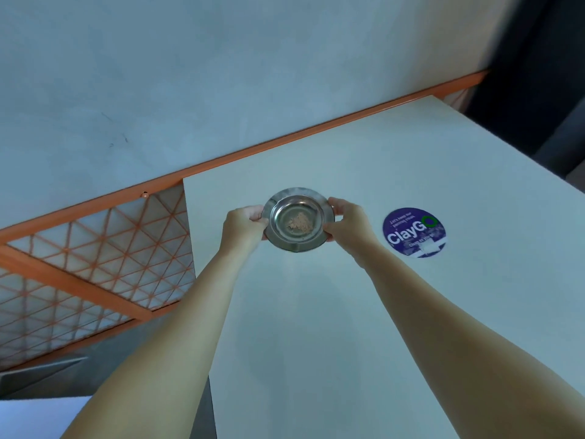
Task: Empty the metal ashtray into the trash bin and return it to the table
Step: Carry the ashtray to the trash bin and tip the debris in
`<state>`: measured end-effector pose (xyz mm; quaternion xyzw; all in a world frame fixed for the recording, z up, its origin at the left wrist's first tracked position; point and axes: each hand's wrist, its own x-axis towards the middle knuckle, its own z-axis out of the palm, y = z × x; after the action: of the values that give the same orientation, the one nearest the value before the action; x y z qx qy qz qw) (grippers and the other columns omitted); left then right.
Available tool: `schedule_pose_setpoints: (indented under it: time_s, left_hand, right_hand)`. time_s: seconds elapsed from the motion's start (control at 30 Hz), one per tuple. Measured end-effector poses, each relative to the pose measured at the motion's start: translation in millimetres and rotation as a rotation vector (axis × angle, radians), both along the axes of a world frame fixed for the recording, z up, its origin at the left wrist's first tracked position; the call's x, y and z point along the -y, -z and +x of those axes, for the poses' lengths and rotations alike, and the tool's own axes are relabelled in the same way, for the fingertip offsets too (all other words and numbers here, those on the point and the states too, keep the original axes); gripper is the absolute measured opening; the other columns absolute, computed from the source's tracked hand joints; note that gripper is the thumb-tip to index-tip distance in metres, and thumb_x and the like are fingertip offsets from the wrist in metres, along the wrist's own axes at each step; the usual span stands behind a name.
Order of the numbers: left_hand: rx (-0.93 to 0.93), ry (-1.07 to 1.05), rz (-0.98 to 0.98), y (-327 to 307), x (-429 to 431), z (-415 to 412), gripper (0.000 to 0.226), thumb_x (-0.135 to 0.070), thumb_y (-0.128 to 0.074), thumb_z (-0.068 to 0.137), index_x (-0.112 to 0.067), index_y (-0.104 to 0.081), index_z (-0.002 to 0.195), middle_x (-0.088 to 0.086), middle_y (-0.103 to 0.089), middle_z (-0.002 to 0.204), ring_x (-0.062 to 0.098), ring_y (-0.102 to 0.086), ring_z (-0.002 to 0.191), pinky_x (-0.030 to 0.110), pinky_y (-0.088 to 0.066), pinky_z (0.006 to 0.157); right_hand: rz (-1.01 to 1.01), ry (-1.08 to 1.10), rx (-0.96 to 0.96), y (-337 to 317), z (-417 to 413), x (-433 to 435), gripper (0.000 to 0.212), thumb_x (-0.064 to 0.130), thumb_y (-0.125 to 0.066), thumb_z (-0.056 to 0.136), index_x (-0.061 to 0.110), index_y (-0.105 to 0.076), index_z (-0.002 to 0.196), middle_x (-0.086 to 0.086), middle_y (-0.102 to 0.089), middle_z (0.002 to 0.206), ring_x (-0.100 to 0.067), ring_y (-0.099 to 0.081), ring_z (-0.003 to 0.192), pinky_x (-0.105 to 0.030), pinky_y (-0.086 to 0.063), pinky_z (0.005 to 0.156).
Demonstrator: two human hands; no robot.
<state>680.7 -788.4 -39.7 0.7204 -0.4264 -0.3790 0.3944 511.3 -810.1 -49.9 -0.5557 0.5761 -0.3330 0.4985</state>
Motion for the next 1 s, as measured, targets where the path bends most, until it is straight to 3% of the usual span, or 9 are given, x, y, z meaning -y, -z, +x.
schedule_pose_setpoints:
  time_s: [0.17, 0.37, 0.47, 0.57, 0.67, 0.73, 0.87, 0.93, 1.0]
  left_hand:
    - [-0.004, 0.112, -0.011, -19.8, -10.5, -51.3, 0.029, 0.005, -0.048, 0.086, -0.006, -0.068, 0.104, 0.006, -0.068, 0.081, 0.013, -0.063, 0.063, 0.031, -0.057, 0.078]
    - [-0.099, 0.286, -0.041, -36.8, -54.3, -144.0, 0.029, 0.006, -0.048, 0.085, -0.011, -0.070, 0.095, -0.001, -0.065, 0.068, -0.006, -0.062, 0.047, 0.007, -0.053, 0.050]
    - [-0.122, 0.349, -0.041, -45.7, -80.4, -201.8, 0.029, 0.007, -0.048, 0.085, -0.004, -0.068, 0.103, -0.001, -0.064, 0.069, 0.000, -0.063, 0.051, 0.007, -0.054, 0.051]
    - [-0.140, 0.413, -0.059, -56.5, -112.0, -264.2, 0.029, 0.008, -0.048, 0.086, 0.000, -0.064, 0.109, 0.000, -0.064, 0.073, 0.008, -0.061, 0.062, 0.008, -0.054, 0.055]
    - [-0.164, 0.502, -0.071, -60.2, -149.3, -328.3, 0.030, 0.008, -0.047, 0.087, 0.002, -0.062, 0.112, 0.004, -0.063, 0.076, 0.001, -0.063, 0.052, 0.009, -0.054, 0.055]
    - [-0.184, 0.567, -0.055, -58.6, -173.8, -369.7, 0.030, 0.009, -0.046, 0.087, 0.004, -0.062, 0.112, 0.002, -0.061, 0.072, 0.001, -0.063, 0.053, 0.009, -0.055, 0.056]
    - [-0.192, 0.668, -0.021, -55.9, -216.5, -446.3, 0.029, 0.009, -0.048, 0.086, 0.005, -0.062, 0.112, 0.007, -0.063, 0.078, 0.013, -0.060, 0.066, 0.011, -0.056, 0.058]
    - [-0.172, 0.711, -0.018, -57.0, -230.7, -481.6, 0.030, 0.007, -0.050, 0.087, 0.005, -0.060, 0.115, 0.014, -0.064, 0.091, 0.018, -0.063, 0.072, 0.019, -0.058, 0.066]
    - [-0.144, 0.746, -0.013, -59.6, -241.0, -514.2, 0.032, 0.005, -0.053, 0.086, 0.005, -0.058, 0.118, 0.020, -0.066, 0.106, 0.027, -0.066, 0.087, 0.033, -0.059, 0.080]
  right_hand:
    - [-0.020, 0.108, -0.019, -19.5, -56.4, -28.4, 0.042, -0.012, -0.048, 0.077, 0.008, -0.059, 0.113, 0.012, -0.056, 0.077, -0.025, -0.059, 0.070, -0.048, -0.054, 0.081]
    - [-0.063, 0.217, 0.013, -40.8, -153.0, -91.6, 0.034, -0.013, -0.048, 0.075, 0.007, -0.065, 0.097, -0.009, -0.064, 0.091, -0.023, -0.059, 0.075, -0.045, -0.056, 0.075]
    - [-0.093, 0.273, 0.018, -47.5, -209.1, -129.8, 0.031, -0.011, -0.051, 0.078, 0.007, -0.066, 0.097, -0.011, -0.065, 0.098, -0.025, -0.063, 0.073, -0.038, -0.059, 0.072]
    - [-0.112, 0.331, 0.026, -51.7, -268.7, -173.9, 0.024, -0.008, -0.054, 0.078, 0.007, -0.066, 0.093, -0.015, -0.066, 0.098, -0.032, -0.065, 0.083, -0.042, -0.059, 0.077]
    - [-0.135, 0.412, 0.050, -56.0, -329.2, -224.5, 0.025, -0.008, -0.056, 0.078, 0.014, -0.066, 0.085, 0.000, -0.065, 0.082, -0.022, -0.064, 0.077, -0.040, -0.059, 0.077]
    - [-0.140, 0.480, 0.059, -57.2, -368.3, -258.1, 0.029, -0.011, -0.057, 0.077, 0.010, -0.067, 0.095, 0.010, -0.059, 0.075, -0.014, -0.061, 0.071, -0.038, -0.059, 0.074]
    - [-0.122, 0.555, 0.017, -57.8, -441.8, -318.1, 0.031, -0.013, -0.055, 0.076, 0.010, -0.068, 0.092, -0.008, -0.068, 0.086, -0.024, -0.066, 0.081, -0.041, -0.061, 0.071]
    - [-0.121, 0.596, 0.020, -58.6, -473.1, -339.3, 0.034, -0.014, -0.055, 0.076, 0.018, -0.067, 0.080, -0.012, -0.068, 0.091, -0.029, -0.065, 0.082, -0.032, -0.059, 0.060]
    - [-0.114, 0.661, 0.014, -60.9, -500.8, -355.4, 0.031, -0.015, -0.053, 0.076, 0.012, -0.066, 0.084, -0.011, -0.063, 0.087, -0.025, -0.061, 0.069, -0.015, -0.049, 0.040]
